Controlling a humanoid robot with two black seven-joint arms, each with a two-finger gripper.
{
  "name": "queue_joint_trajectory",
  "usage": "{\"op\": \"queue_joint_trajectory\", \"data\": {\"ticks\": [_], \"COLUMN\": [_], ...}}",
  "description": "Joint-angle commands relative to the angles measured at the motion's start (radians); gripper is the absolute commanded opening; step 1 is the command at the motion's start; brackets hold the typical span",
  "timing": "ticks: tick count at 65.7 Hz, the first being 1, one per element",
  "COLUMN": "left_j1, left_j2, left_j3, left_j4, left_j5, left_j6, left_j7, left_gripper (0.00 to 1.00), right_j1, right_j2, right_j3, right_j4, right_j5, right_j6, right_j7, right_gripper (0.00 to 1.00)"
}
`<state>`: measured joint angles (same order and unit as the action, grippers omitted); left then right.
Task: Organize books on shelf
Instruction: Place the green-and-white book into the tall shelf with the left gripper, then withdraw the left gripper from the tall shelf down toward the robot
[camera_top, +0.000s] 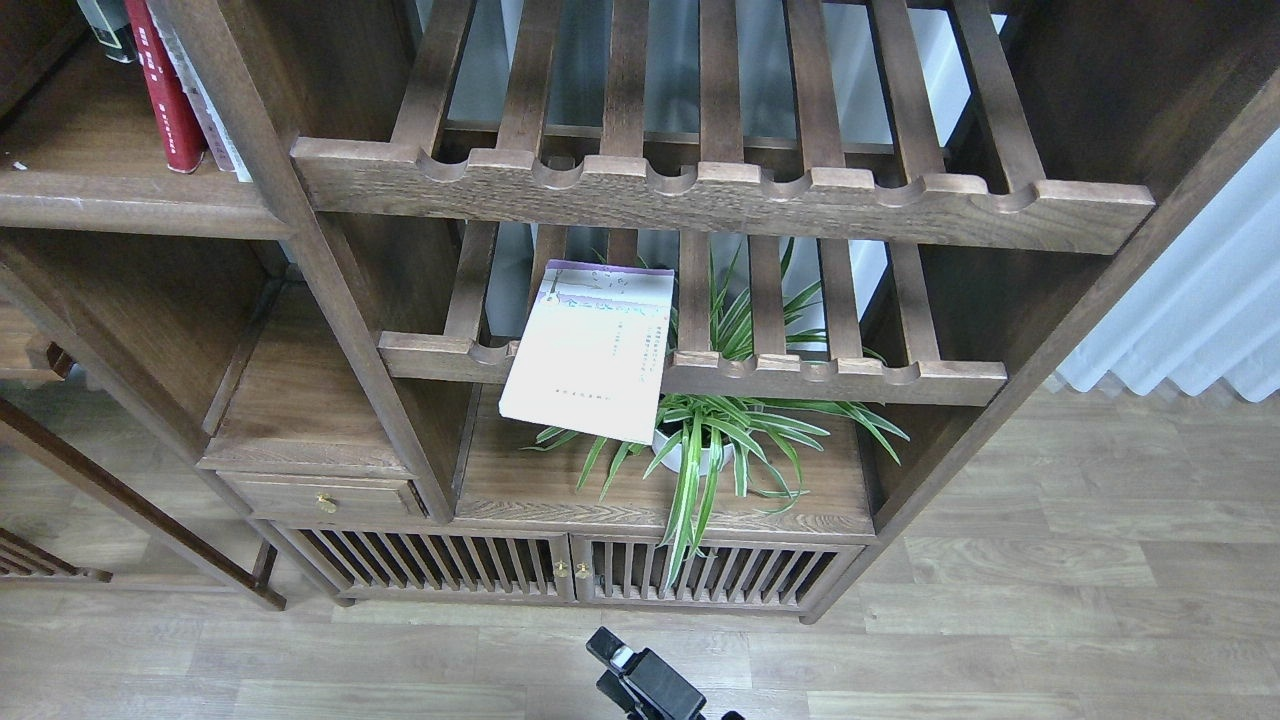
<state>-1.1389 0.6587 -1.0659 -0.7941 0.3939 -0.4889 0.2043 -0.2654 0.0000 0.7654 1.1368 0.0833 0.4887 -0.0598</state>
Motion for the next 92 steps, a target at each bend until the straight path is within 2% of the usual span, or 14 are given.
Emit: {"op": "queue_joint_trajectory", "data": {"ticks": [1, 12, 33, 46, 62, 63, 68, 92], "left_j1": [0.011, 0.027, 0.252, 0.413, 0.61, 0.66, 0.723, 0.909], "left_j2": [0.024, 0.064, 0.205, 0.272, 0.276, 0.276, 0.272, 0.245], "left_j3": [-0.009, -0.008, -0.026, -0.104, -0.229, -0.25, -0.275, -0.351], "left_j4": [-0.008, -0.017, -0.238, -0.37, -0.456, -0.47, -0.487, -0.543], "left_j5": [-0.018, -0.084, -0.299, -0.354, -0.371, -0.372, -0.374, -0.376], "left_j6": [0.0, 0.0, 0.0, 0.0, 0.0, 0.0, 0.0, 0.0], "left_j7": [0.0, 0.0, -0.003, -0.003, -0.003, -0.003, -0.003, -0.003], "left_gripper": [0.68, 0.69, 0.71, 0.71, 0.76, 0.77, 0.77, 0.78], "right_j1": [0.0, 0.0, 0.002, 0.002, 0.005, 0.005, 0.005, 0.006], "right_j2": [0.0, 0.0, 0.0, 0.0, 0.0, 0.0, 0.0, 0.0], "right_j3": [0.0, 0.003, 0.034, 0.034, 0.041, 0.046, 0.046, 0.048], "right_j4": [0.001, 0.001, 0.001, 0.0, 0.0, -0.002, -0.002, -0.003], "right_j5": [0.0, 0.0, 0.003, 0.006, 0.006, 0.006, 0.007, 0.007], "right_j6": [0.0, 0.0, 0.0, 0.0, 0.0, 0.0, 0.0, 0.0], "right_j7": [-0.002, 0.0, 0.008, 0.009, 0.011, 0.011, 0.011, 0.012], "right_gripper": [0.99, 0.99, 0.99, 0.99, 0.99, 0.99, 0.99, 0.99]}}
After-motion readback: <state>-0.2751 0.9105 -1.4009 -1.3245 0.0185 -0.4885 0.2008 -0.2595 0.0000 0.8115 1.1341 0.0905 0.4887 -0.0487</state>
